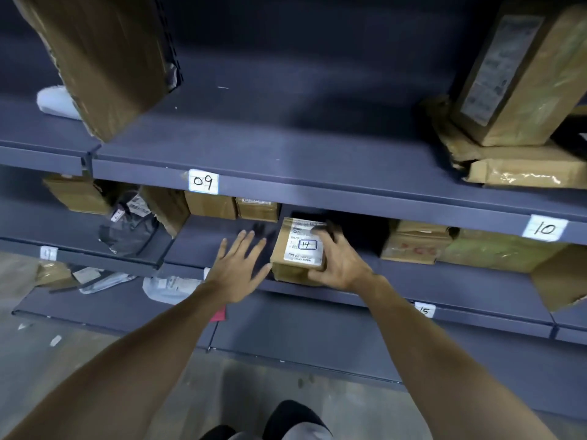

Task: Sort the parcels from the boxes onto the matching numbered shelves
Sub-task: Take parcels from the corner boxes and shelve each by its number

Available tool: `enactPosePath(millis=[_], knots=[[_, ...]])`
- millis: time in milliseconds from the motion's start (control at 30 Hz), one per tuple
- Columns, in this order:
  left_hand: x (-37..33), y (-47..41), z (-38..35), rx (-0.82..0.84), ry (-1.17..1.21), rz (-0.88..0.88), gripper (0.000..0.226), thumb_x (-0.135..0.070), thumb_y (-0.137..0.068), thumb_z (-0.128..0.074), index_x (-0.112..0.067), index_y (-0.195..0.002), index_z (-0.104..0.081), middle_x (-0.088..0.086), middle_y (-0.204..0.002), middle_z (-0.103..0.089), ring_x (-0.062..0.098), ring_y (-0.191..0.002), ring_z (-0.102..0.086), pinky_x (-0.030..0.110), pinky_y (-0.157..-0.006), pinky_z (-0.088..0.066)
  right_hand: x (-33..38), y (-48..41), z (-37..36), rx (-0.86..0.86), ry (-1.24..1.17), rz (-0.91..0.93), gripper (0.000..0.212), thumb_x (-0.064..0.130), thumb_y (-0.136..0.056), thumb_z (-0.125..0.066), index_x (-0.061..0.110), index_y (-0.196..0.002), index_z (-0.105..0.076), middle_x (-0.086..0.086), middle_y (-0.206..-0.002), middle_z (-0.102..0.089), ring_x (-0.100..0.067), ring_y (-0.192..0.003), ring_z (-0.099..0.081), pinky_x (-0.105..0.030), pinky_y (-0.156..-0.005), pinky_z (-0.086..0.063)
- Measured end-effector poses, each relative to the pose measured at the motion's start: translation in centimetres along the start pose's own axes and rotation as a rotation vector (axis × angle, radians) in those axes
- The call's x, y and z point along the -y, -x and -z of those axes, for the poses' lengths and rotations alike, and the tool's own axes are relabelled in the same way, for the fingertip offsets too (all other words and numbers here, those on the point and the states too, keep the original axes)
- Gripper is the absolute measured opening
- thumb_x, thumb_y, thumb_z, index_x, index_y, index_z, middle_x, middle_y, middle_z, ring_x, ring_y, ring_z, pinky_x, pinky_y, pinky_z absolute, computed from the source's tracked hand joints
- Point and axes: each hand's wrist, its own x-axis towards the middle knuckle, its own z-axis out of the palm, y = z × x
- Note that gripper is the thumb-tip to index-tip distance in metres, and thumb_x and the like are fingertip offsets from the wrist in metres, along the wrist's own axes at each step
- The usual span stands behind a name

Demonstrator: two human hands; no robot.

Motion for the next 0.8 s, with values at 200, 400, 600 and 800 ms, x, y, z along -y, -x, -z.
enactPosePath(millis=[200,400,600,800], knots=[[2.1,-2.3,-2.8,-0.044,-0.005,0.002,0.099,-0.07,-0.08,0.015,-0.019,-0.159,-0.016,0.008,-0.167,-0.008,0.024,-0.154,-0.001,0.05,-0.122,-0.002,-1.2,-2.3,-2.7,-0.046,0.026,-0.033,0.083,0.033,-0.085,-0.071,0.02,-0.154,-0.028,-0.015,-0.158,-0.018,-0.034,-0.141,-0.034,-0.031,-0.118,-0.026],[3.0,-2.3,-5.2,0.032,-0.018,-0.028,0.095,-0.067,-0.079,0.014,-0.023,-0.16,-0.009,0.004,-0.168,-0.002,0.021,-0.154,0.003,0.047,-0.122,0.002,-1.3,-1.9,-5.8,-0.24,0.283,-0.034,0.052,0.031,-0.1,-0.055,0.023,-0.15,-0.041,-0.018,-0.15,-0.036,-0.041,-0.131,-0.04,-0.049,-0.106,-0.043],[3.2,-3.6,-5.6,0.117,-0.016,-0.056,0.064,-0.052,-0.106,-0.021,-0.022,-0.16,-0.007,0.004,-0.168,0.003,0.022,-0.154,0.006,0.05,-0.122,0.003,-0.8,-2.0,-7.5,-0.314,0.323,-0.015,0.047,0.017,-0.094,-0.058,0.014,-0.141,-0.049,-0.017,-0.138,-0.047,-0.039,-0.119,-0.048,-0.049,-0.091,-0.05],[4.3,-5.5,-7.2,0.122,0.02,-0.072,0.077,-0.069,-0.096,-0.01,-0.027,-0.16,-0.004,0.003,-0.168,0.007,0.023,-0.154,0.009,0.054,-0.122,0.005,-1.5,-5.1,-7.5,-0.219,0.223,-0.064,0.062,0.036,-0.103,-0.046,0.024,-0.158,-0.021,-0.009,-0.166,-0.009,-0.04,-0.129,-0.044,-0.046,-0.103,-0.041]])
